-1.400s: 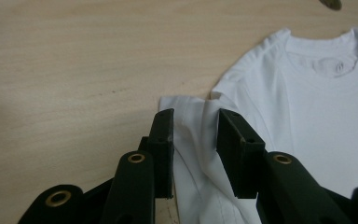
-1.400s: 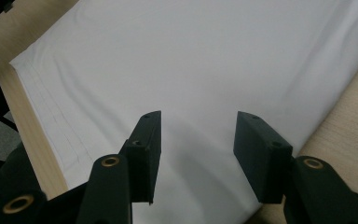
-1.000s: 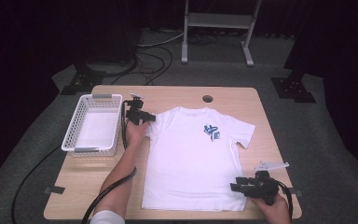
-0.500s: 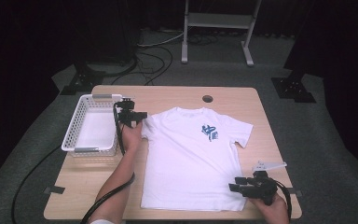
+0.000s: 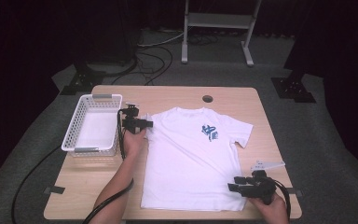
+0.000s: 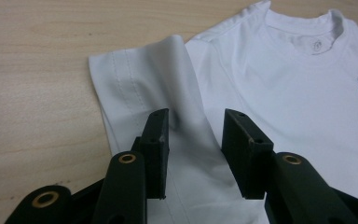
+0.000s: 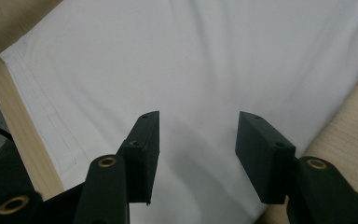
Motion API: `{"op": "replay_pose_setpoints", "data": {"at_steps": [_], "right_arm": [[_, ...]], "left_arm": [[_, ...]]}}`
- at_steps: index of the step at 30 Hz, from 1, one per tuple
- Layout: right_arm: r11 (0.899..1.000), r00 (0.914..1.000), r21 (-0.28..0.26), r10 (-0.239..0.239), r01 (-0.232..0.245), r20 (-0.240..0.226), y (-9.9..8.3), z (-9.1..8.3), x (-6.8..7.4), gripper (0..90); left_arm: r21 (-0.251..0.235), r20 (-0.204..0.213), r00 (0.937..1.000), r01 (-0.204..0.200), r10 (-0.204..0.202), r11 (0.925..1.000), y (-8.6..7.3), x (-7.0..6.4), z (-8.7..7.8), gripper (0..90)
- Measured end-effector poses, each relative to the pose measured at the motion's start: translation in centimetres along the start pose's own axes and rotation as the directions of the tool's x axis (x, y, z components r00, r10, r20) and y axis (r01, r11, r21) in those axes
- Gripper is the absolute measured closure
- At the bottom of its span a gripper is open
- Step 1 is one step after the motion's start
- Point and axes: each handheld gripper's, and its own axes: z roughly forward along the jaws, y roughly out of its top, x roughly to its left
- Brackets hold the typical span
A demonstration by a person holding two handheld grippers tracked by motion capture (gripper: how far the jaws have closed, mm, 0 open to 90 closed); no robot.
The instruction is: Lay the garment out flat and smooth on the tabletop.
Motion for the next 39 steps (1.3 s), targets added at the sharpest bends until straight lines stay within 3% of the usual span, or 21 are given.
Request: {"op": "replay_pose_setpoints", "data": {"at_steps": [8,13,16,18,21,24,26,27,29,33,35,39], "right_arm": [[1.000,1.0000,-0.009,0.007,-0.007,-0.002,-0.1,0.0,0.0,49.4],[1.000,1.0000,0.013,0.008,-0.008,-0.003,0.2,0.0,0.0,47.7],[0.999,0.9999,0.032,-0.012,0.011,0.012,1.5,0.2,-0.2,43.6],[1.000,0.9997,-0.011,-0.001,0.002,0.023,3.1,0.1,-0.9,40.2],[0.996,0.9967,-0.080,0.042,-0.036,0.069,6.5,0.6,-3.3,38.1],[0.989,0.9881,-0.124,0.091,-0.075,0.124,10.2,2.1,-6.4,38.0],[0.985,0.9822,-0.135,0.130,-0.112,0.136,12.2,3.3,-8.3,37.6],[0.980,0.9778,-0.137,0.163,-0.145,0.131,13.0,4.0,-9.4,37.2],[0.976,0.9616,-0.113,0.207,-0.189,0.180,14.2,5.0,-10.8,37.5],[0.979,0.9431,-0.032,0.200,-0.199,0.265,15.7,6.6,-12.2,38.0],[0.978,0.9377,-0.011,0.204,-0.210,0.281,16.2,7.2,-12.6,38.1],[0.980,0.9341,-0.039,0.197,-0.194,0.298,16.7,8.0,-12.8,36.0]], "left_arm": [[0.003,-0.116,0.9929,-0.027,0.027,0.9996,-1.1,-0.9,-1.1,50.7],[-0.019,-0.105,0.9940,-0.033,0.030,0.9993,-1.7,-1.5,-1.7,41.8],[-0.053,-0.080,0.9959,-0.047,0.042,0.9975,-1.7,-1.8,-2.2,35.3],[-0.065,-0.044,0.9972,-0.063,0.060,0.9959,-1.5,-2.1,-2.3,32.0],[-0.032,-0.012,0.9952,-0.097,0.097,0.9947,-1.2,-2.6,-1.6,28.6],[0.009,0.001,0.9933,-0.115,0.115,0.9933,-1.1,-2.6,-0.6,28.4],[0.006,0.020,0.9937,-0.110,0.110,0.9939,-1.2,-2.1,0.0,27.2],[-0.001,0.021,0.9940,-0.107,0.107,0.9942,-1.3,-2.0,0.0,27.2],[-0.007,0.033,0.9951,-0.093,0.093,0.9957,-1.1,-1.6,0.0,27.5],[0.000,0.008,0.9951,-0.099,0.099,0.9951,-0.4,-1.2,0.3,27.6],[0.007,0.000,0.9949,-0.101,0.101,0.9949,0.0,-1.1,0.5,27.5],[0.010,-0.019,0.9930,-0.116,0.117,0.9931,0.5,-1.1,0.8,27.4]]}}
